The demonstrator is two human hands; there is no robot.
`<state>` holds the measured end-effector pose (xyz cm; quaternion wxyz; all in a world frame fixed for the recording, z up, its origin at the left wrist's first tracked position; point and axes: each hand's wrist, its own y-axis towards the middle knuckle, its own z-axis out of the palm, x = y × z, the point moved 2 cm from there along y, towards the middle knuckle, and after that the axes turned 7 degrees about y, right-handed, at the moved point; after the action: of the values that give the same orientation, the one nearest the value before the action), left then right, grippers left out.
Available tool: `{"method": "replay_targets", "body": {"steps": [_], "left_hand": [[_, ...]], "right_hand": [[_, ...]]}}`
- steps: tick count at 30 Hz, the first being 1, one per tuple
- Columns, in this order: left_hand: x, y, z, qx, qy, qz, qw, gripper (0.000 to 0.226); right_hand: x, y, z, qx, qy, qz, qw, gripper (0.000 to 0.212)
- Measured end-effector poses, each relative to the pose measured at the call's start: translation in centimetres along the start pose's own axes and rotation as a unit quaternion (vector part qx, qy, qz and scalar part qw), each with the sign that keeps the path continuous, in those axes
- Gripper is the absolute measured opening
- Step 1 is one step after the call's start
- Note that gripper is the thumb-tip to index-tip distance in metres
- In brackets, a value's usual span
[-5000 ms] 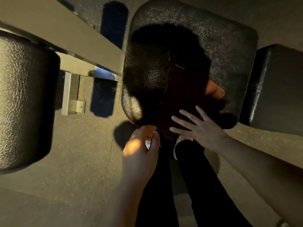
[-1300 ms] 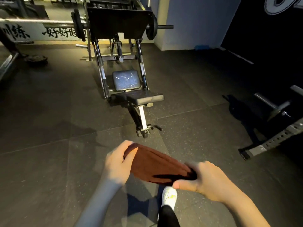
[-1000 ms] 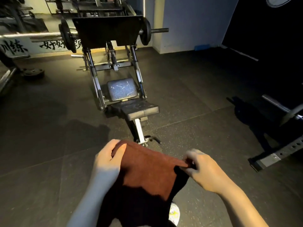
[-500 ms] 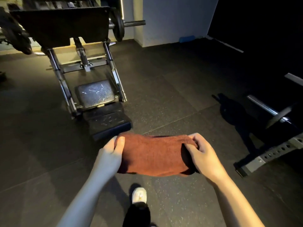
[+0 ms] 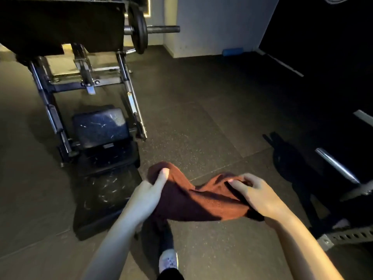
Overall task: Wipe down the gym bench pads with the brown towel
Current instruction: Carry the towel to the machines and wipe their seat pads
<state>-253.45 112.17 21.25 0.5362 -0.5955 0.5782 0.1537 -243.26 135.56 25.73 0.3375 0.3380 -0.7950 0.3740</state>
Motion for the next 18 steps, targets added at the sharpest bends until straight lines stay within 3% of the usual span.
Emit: {"method": "replay_targets", "body": {"steps": [2, 4, 8, 11, 14, 18], "left_hand": [[-1.1, 2.9, -0.7, 0.015, 0.017, 0.045, 0.999, 0.038], [-1.6, 5.4, -1.3, 0.029, 0.049, 0.034, 0.998, 0.032], [-2.4, 9.0, -2.2, 0.03, 0.04, 0.009, 0.999, 0.047], [-2.7, 10.7, -2.6, 0.091, 0.044, 0.014, 0.995, 0.066], [-3.2, 12.3, -2.7, 0.115, 0.122, 0.014, 0.986, 0.074], [-4.3, 15.5, -1.9, 0.072, 0.165, -0.039, 0.983, 0.07]], "right_hand": [[0.6, 3.0, -0.4, -0.018, 0.036, -0.001, 0.999, 0.021], [0.6, 5.5, -0.7, -0.005, 0.079, 0.022, 0.997, 0.044], [1.5, 11.4, -1.0, 0.057, 0.068, 0.007, 0.996, 0.074], [3.0, 16.2, -0.4, 0.153, 0.02, -0.011, 0.988, 0.071], [5.1, 21.0, 0.5, 0.264, -0.063, -0.039, 0.962, 0.067], [7.8, 28.5, 1.6, 0.324, -0.162, -0.131, 0.923, 0.063]]}}
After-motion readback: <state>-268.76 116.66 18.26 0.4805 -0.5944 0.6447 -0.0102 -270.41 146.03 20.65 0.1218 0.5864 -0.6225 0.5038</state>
